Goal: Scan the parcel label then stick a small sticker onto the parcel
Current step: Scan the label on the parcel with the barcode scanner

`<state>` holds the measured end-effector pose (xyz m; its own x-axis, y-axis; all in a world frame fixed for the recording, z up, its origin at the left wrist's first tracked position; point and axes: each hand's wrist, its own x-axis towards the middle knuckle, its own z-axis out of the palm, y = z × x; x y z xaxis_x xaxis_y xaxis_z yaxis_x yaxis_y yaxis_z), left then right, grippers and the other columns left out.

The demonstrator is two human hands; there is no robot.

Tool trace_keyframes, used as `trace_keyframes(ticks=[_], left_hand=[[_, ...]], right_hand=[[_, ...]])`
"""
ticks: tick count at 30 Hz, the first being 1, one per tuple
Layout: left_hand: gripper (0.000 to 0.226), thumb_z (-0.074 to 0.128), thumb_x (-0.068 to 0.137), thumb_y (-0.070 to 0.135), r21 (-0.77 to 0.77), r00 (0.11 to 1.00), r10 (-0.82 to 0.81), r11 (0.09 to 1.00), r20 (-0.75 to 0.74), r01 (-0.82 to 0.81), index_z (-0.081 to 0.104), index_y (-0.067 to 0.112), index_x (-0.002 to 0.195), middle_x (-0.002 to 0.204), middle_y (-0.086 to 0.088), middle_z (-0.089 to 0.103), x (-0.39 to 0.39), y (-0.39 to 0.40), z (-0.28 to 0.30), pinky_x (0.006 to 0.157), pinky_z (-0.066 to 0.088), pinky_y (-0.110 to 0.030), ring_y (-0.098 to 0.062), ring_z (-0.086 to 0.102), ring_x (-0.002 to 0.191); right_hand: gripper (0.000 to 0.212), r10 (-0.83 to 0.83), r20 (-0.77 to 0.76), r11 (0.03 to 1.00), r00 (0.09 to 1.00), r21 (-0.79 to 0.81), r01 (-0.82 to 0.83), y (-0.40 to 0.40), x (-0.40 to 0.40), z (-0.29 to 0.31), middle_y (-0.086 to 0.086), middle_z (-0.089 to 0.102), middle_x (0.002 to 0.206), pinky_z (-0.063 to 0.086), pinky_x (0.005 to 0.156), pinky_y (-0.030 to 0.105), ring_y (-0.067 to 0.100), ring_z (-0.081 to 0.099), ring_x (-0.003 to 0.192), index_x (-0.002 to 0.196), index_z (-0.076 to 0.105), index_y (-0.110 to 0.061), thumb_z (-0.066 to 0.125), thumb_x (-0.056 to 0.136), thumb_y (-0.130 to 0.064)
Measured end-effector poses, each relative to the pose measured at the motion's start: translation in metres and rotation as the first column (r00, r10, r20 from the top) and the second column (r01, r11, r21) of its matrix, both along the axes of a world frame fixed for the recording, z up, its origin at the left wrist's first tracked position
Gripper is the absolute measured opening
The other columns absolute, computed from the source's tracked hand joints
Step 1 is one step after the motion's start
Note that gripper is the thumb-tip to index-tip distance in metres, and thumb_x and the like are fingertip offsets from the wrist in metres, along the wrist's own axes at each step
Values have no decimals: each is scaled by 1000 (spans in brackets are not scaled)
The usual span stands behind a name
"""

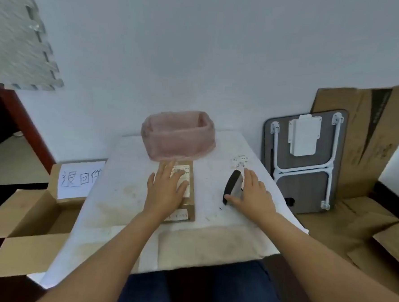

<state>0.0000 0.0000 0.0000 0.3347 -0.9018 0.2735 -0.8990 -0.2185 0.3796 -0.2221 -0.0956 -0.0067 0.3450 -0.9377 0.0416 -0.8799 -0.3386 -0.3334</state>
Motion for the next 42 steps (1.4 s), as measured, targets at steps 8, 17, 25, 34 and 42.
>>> trace_keyframes(ticks=[8,17,25,34,42], left_hand=[[37,42,101,34,-32,998,-40,999,51,42,56,23,134,164,2,18,-6,11,-11,116,17,-47,-22,14,150],[49,49,97,37,-108,977,63,990,-203,-86,41,27,144,163,4,17,11,19,-3,110,33,-54,-22,32,143],[76,52,93,53,99,704,194,980,-683,-174,20,20,154,165,5,1,21,27,-1,108,33,-37,-20,27,145],[34,39,102,45,186,395,191,981,-898,-51,41,21,126,108,7,63,11,34,-3,63,40,-18,-3,58,89],[45,58,97,26,254,258,266,964,-929,-80,37,17,135,118,-9,66,14,35,4,72,54,-38,-23,65,94]], right_hand=[[32,-50,-37,987,998,153,55,12,-6,-5,10,56,109,38,70,33,32,57,103,104,38,-9,56,85,-28],[35,-396,702,830,591,550,-97,20,27,43,3,51,72,43,48,26,16,49,54,101,48,-7,66,84,-33],[12,-531,730,685,431,669,-288,41,60,38,17,73,88,61,68,30,27,73,73,96,60,-9,61,87,-16],[27,-263,698,864,667,478,-160,56,74,27,14,74,92,61,78,44,28,72,87,95,64,-9,57,79,-29],[19,-195,610,925,768,374,-63,64,75,30,5,67,82,48,66,32,23,65,81,87,58,-15,56,83,-34]])
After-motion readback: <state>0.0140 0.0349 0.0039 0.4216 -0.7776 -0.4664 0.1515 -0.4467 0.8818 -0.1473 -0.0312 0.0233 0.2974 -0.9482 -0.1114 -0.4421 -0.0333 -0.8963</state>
